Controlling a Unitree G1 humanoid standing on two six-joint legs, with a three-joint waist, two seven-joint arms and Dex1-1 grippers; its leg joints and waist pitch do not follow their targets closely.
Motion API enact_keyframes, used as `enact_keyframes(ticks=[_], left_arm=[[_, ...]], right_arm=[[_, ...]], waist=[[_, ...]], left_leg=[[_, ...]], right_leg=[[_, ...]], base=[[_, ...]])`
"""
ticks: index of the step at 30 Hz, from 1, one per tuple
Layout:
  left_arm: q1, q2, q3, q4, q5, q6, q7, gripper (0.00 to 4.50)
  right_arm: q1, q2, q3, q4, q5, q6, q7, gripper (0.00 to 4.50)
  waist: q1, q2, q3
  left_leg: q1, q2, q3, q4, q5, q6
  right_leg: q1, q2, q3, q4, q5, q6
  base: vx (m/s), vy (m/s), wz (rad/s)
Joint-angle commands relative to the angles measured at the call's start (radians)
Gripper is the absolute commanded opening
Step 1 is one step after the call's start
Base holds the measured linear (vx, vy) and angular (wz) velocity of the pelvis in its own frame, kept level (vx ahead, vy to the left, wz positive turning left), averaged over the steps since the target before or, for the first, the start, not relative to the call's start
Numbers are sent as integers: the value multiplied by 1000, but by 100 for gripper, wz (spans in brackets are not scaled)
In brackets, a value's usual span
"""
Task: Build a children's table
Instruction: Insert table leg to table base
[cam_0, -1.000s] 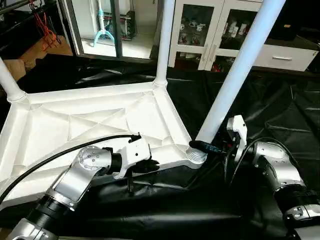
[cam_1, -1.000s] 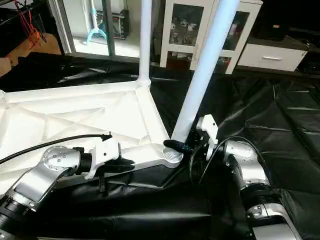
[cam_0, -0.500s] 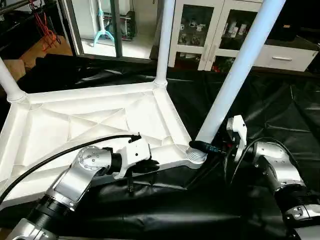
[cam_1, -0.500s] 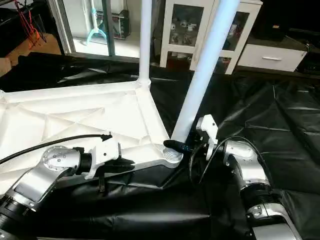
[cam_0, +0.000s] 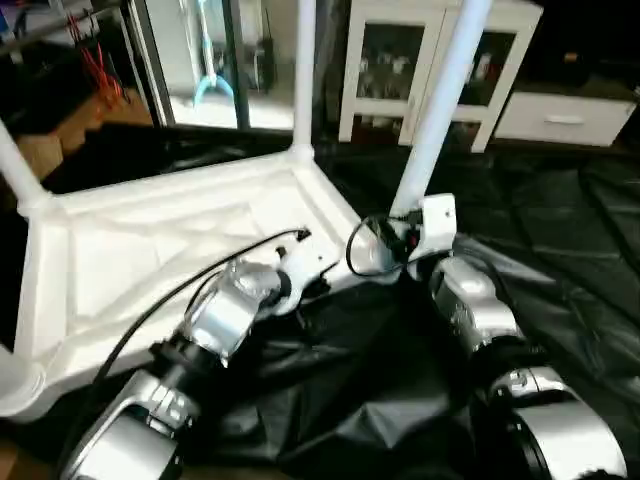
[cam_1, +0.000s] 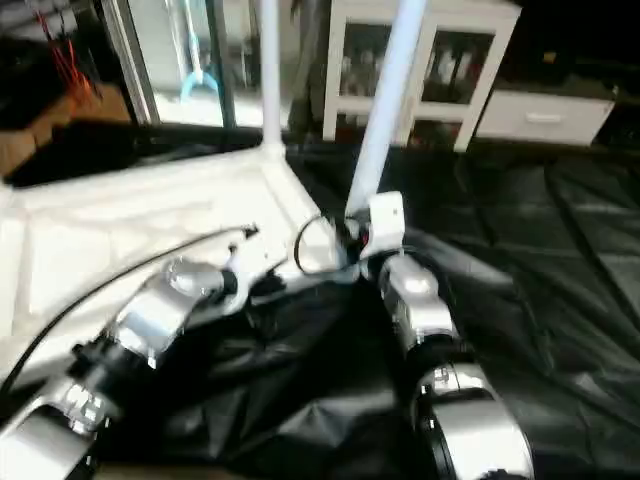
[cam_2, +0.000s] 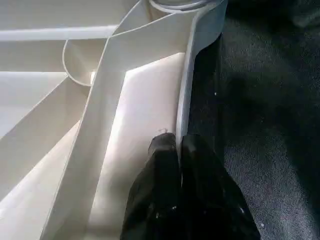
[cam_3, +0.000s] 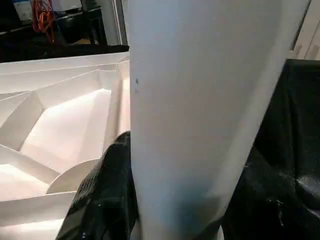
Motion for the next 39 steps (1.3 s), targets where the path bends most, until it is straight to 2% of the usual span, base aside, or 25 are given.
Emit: enact_keyframes(ticks=[1, 2, 4, 6, 9, 11, 12, 15, 16, 17, 18, 19, 20, 21, 23, 24, 26, 28, 29, 31, 32, 35, 37, 38, 39], left_arm=[[13, -6, 6, 19, 15, 27, 71, 0], [10, -11, 13, 29, 24, 34, 73, 0], [1, -21, 22, 46, 37, 40, 72, 0], [9, -11, 15, 32, 25, 6, 50, 0], [41, 17, 10, -14, -6, -31, -11, 0], [63, 43, 7, -40, -17, -80, -44, 0], [78, 58, 10, -56, -25, -91, -62, 0], [143, 120, 13, -130, -54, -181, -155, 0], [183, 150, 13, -181, -77, -211, -207, 0], [200, 163, 13, -204, -86, -217, -226, 0], [217, 177, 13, -225, -96, -221, -242, 0], [239, 193, 16, -247, -98, -219, -242, 0], [247, 199, 17, -254, -99, -220, -240, 0], [258, 206, 22, -265, -104, -220, -241, 0], [275, 216, 35, -289, -119, -213, -248, 0], [281, 215, 49, -288, -125, -217, -242, 0], [283, 219, 49, -282, -126, -233, -250, 0], [284, 232, 38, -273, -123, -267, -271, 0], [287, 238, 29, -269, -119, -286, -274, 0], [290, 244, 19, -268, -112, -303, -274, 0], [290, 246, 9, -264, -105, -315, -278, 0], [276, 236, 2, -263, -101, -313, -280, 0], [265, 235, -1, -256, -94, -319, -277, 0], [266, 237, -7, -255, -88, -325, -277, 0], [267, 238, -11, -255, -84, -331, -276, 0]], right_arm=[[64, 22, 47, 115, -49, 77, -46, 188], [51, 30, 37, 134, -56, 72, -64, 188], [31, 52, 15, 161, -78, 61, -109, 188], [27, 57, 14, 158, -77, 52, -95, 188], [34, 55, 25, 126, -60, 46, 12, 188], [44, 41, 43, 100, -65, 30, 67, 188], [52, 32, 49, 84, -63, 17, 102, 188], [74, 0, 65, 40, -72, -51, 211, 188], [83, -4, 41, 13, -36, -56, 256, 188], [86, -5, 26, 0, -15, -52, 275, 188], [89, -3, 7, -11, 7, -46, 293, 188], [92, -4, -20, -25, 39, -33, 319, 188], [93, -5, -29, -29, 49, -28, 329, 188], [92, -6, -44, -28, 59, -25, 333, 187], [91, -12, -64, -26, 73, -15, 337, 187], [93, -20, -71, -25, 76, -17, 343, 187], [99, -26, -76, -34, 85, -14, 361, 187], [108, -36, -82, -52, 104, 2, 395, 187], [112, -43, -81, -54, 102, 4, 412, 187], [116, -51, -82, -54, 96, 4, 430, 187], [118, -60, -84, -53, 96, 10, 447, 187], [112, -80, -81, -56, 97, 25, 473, 187], [108, -84, -85, -63, 101, 29, 472, 187], [116, -89, -89, -80, 110, 37, 477, 187], [124, -93, -90, -95, 116, 44, 483, 187]], waist=[[-3, 7, -30], [-3, 7, -30], [-6, 8, -29], [-7, 10, -27], [-9, 12, -28], [-14, 16, -32], [-18, 14, -37], [-21, 15, -42], [-21, 15, -43], [-26, 15, -45], [-27, 19, -49], [-31, 22, -54], [-31, 21, -53], [-28, 32, -51], [-27, 26, -46], [-28, 28, -41], [-26, 22, -39], [-21, 19, -36], [-20, 16, -36], [-18, 22, -37], [-17, 18, -38], [-12, 18, -40], [-9, 7, -40], [-8, -9, -39], [-2, -3, -38]], left_leg=[[4, 90, -58, -89, -211, -9], [3, 89, -56, -87, -190, 9], [3, 89, -55, -87, -198, 13], [5, 91, -59, -91, -259, -1], [2, 92, -62, -95, -289, -6], [0, 93, -62, -95, -249, -3], [-2, 93, -60, -91, -197, 12], [-6, 93, -56, -79, -51, 90], [-7, 93, -58, -76, -37, 106], [-16, 93, -59, -73, -16, 121], [-15, 96, -62, -69, 41, 149], [-6, 95, -62, -62, 105, 173], [-5, 93, -59, -58, 157, 197], [-5, 92, -59, -57, 166, 200], [-3, 96, -55, -62, 117, 195], [-1, 98, -52, -69, 43, 165], [1, 100, -51, -73, -9, 136], [1, 99, -50, -74, -35, 124], [-1, 98, -49, -74, -35, 124], [1, 98, -50, -72, -18, 120], [2, 97, -49, -71, 1, 124], [2, 95, -48, -66, 49, 143], [1, 95, -47, -65, 58, 154], [2, 97, -44, -64, 57, 159], [-1, 97, -47, -65, 56, 159]], right_leg=[[13, -67, 41, -64, -83, -223], [15, -69, 41, -63, -58, -236], [13, -69, 41, -65, -80, -245], [11, -71, 40, -74, -169, -230], [10, -70, 40, -74, -185, -218], [13, -69, 40, -67, -119, -225], [17, -68, 38, -60, -40, -238], [24, -71, 35, -43, 148, -275], [28, -74, 34, -40, 168, -281], [34, -76, 35, -35, 191, -283], [32, -76, 34, -28, 251, -284], [27, -69, 32, -20, 325, -295], [24, -66, 31, -17, 370, -302], [21, -67, 31, -16, 370, -305], [19, -66, 30, -25, 296, -308], [18, -65, 31, -33, 205, -308], [17, -64, 33, -36, 144, -307], [17, -66, 37, -39, 110, -302], [17, -66, 38, -38, 107, -298], [15, -66, 38, -35, 117, -295], [15, -64, 37, -33, 134, -295], [16, -65, 38, -29, 176, -295], [16, -68, 39, -29, 172, -295], [14, -67, 40, -30, 160, -296], [16, -71, 41, -27, 150, -297]], base=[[0, 0, 0], [0, 0, 0], [0, 0, 0], [0, 0, 0], [0, 0, 0], [0, 0, 0], [0, 0, 0], [0, 0, 0], [0, 0, 0], [0, 0, 0], [0, 0, 0], [0, 0, 0], [0, 0, 0], [0, 0, 0], [0, 0, 0], [0, 0, 0], [0, 0, 0], [0, 0, 0], [0, 0, 0], [0, 0, 0], [0, 0, 0], [0, 0, 0], [0, 0, 0], [0, 0, 0], [0, 0, 0]])
